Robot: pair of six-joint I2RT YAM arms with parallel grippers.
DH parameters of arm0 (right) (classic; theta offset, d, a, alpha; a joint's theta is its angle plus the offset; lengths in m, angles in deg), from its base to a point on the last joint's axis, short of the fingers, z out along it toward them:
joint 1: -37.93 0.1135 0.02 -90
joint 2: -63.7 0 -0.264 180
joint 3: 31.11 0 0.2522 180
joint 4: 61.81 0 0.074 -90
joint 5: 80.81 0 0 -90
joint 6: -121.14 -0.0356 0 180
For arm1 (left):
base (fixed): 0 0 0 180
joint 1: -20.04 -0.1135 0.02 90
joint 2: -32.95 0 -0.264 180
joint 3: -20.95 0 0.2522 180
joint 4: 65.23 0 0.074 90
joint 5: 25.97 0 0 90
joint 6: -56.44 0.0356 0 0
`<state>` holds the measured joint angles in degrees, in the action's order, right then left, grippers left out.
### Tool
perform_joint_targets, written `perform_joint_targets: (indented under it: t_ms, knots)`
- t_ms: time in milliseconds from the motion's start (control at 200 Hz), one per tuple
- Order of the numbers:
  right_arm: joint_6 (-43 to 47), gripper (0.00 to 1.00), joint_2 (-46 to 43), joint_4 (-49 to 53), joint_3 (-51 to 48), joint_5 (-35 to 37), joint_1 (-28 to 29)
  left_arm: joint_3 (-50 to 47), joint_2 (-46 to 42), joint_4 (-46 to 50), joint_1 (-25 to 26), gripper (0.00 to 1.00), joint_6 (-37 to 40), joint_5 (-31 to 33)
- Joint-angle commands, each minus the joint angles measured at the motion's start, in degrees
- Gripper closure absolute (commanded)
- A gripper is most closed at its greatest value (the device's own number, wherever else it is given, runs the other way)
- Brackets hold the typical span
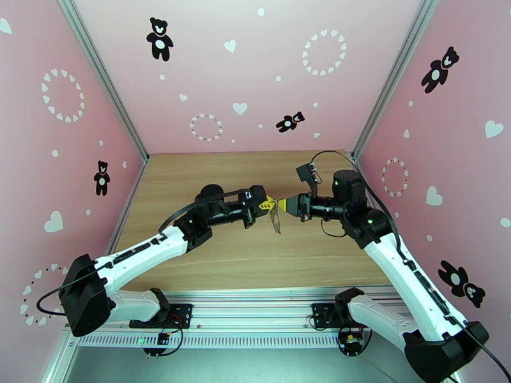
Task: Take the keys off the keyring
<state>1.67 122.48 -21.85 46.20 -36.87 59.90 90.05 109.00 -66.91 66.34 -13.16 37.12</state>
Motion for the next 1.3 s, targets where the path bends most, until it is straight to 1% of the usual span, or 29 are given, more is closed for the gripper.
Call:
perform_joint_targets:
  t_ms: [0,120,245,325,435,566,676,706,721,831,911,1066,1176,1231,1291]
  knots:
    - [4.94,1.00,1.06,4.54,3.90,2.38,0.94,2.35,-0.77,3.02,0.85,1.00,1.57,2.22]
    - [8.47,1.00,1.28,8.23,6.33,5.34,1.66,4.49,-0.49,7.74,1.23,1.00,1.66,4.49]
    - [14.05,1.00,2.26,12.45,8.08,8.03,3.43,7.56,0.64,14.00,1.94,1.00,0.78,8.63]
    - [17.07,1.00,3.52,15.08,10.13,9.58,4.61,10.56,1.71,19.56,2.21,1.00,-0.05,10.64]
    - [19.92,1.00,4.36,16.06,11.17,11.76,6.12,14.76,3.19,26.39,2.96,1.00,-0.99,13.64]
    - [22.76,1.00,4.70,16.96,10.95,16.19,6.33,18.51,3.87,31.02,3.26,1.00,-3.19,13.02]
    - [24.57,1.00,5.34,16.35,11.04,15.31,6.42,18.38,2.77,29.54,3.35,1.00,-5.52,10.25]
    - [25.10,1.00,5.62,16.34,11.23,15.58,6.46,18.49,2.55,29.59,3.33,0.92,-6.08,9.67]
    - [25.28,1.00,5.78,16.35,11.24,15.66,6.42,18.62,2.43,29.66,3.35,0.89,-6.29,9.36]
    - [27.30,1.00,6.75,17.08,11.70,14.62,6.41,17.85,1.09,29.22,3.35,0.88,-6.97,7.70]
    - [29.18,1.00,7.57,18.45,12.57,15.13,6.41,16.22,-0.80,27.97,3.27,0.82,-7.84,7.27]
    - [32.20,1.00,8.54,20.53,14.02,14.60,6.41,12.83,-5.05,24.64,2.42,0.80,-10.59,5.75]
    - [34.22,1.00,8.47,20.98,14.01,14.10,6.42,10.14,-6.76,22.92,1.30,0.78,-10.51,5.40]
    - [34.83,1.00,8.70,21.01,13.95,13.80,6.39,7.85,-7.26,20.82,0.70,0.70,-9.75,4.80]
    - [35.24,1.00,8.99,21.01,13.98,12.42,6.33,5.06,-7.43,17.51,0.07,0.66,-8.55,4.34]
